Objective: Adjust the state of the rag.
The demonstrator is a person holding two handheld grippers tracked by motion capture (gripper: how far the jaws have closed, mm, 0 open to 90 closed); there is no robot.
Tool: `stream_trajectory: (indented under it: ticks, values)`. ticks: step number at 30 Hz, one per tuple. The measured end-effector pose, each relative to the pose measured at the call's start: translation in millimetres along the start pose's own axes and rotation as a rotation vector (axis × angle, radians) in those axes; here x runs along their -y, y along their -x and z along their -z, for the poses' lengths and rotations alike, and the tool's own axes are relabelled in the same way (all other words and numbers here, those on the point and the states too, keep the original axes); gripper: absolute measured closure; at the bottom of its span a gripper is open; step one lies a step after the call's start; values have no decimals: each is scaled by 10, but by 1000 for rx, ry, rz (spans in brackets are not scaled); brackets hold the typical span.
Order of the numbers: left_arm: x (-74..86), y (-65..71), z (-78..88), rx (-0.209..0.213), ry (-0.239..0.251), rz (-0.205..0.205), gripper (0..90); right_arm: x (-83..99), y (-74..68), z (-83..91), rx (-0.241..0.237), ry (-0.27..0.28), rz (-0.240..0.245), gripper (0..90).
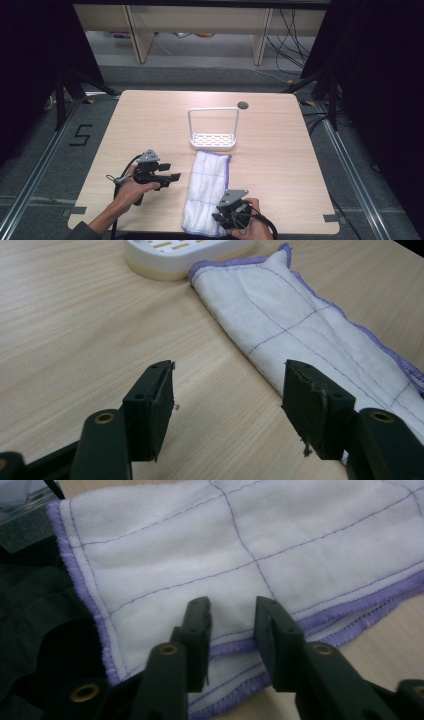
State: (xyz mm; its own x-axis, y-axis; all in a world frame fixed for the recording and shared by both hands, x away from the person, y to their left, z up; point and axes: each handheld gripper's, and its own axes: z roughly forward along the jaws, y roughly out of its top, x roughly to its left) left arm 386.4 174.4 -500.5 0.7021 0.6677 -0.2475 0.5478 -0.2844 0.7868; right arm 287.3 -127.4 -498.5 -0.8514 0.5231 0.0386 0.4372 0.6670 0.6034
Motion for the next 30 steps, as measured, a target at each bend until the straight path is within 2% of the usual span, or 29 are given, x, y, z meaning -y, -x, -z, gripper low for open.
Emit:
stream_trajectory:
  ticks: [1,2,3,5,6,7,8,10,12,14,16,17,18,19,20,22,24,25,28,29,30]
  values:
    - [3,-5,4,-3,-5,-8,368,-4,-1,5,-5,1,6,830]
    - [3,-5,4,-3,-5,-8,367,-4,-1,5,-5,1,6,830]
    - [3,-8,-4,-1,-6,3,364,-6,-8,20,-4,0,21,872]
    - [7,-20,-1,-6,-11,0,363,-11,-23,36,2,8,9,881]
    - [9,-22,-1,-4,-12,0,363,-23,-13,59,-8,0,29,883]
    - [10,-24,-1,-3,-14,-1,364,-27,-13,73,5,13,36,885]
    - [10,-24,-1,-3,-14,-1,363,-34,-6,89,0,16,37,885]
    - [12,-24,0,0,-14,3,363,-38,-12,112,-8,24,22,886]
    - [13,-9,-7,7,-11,11,363,-45,25,228,-2,49,42,886]
    - [14,-15,-11,12,-26,5,362,-37,44,287,-1,46,30,886]
    - [13,-17,-13,15,-33,2,360,-18,50,296,3,37,19,886]
    - [17,-17,-20,16,-27,-1,360,18,41,240,-20,3,20,885]
    - [17,-17,-20,16,-27,-1,360,18,41,240,-20,3,20,885]
    - [12,-21,-19,12,-23,5,359,57,6,154,-24,-33,1,884]
    - [10,-20,-21,10,-17,13,358,60,16,138,-23,-51,20,884]
    - [5,-25,-17,9,-12,16,355,65,11,126,-19,-49,18,884]
    - [-9,-52,-10,-3,3,26,352,59,48,185,-13,-51,25,884]
    - [-21,-67,-9,4,1,35,351,67,49,191,-14,-42,-1,884]
    - [-37,-83,-21,8,9,50,351,76,83,181,-15,-41,20,883]
    - [-51,-89,-22,10,-1,50,351,83,73,184,-15,-51,-10,881]
    - [-64,-90,-38,1,10,44,351,85,70,181,-15,-59,-24,878]
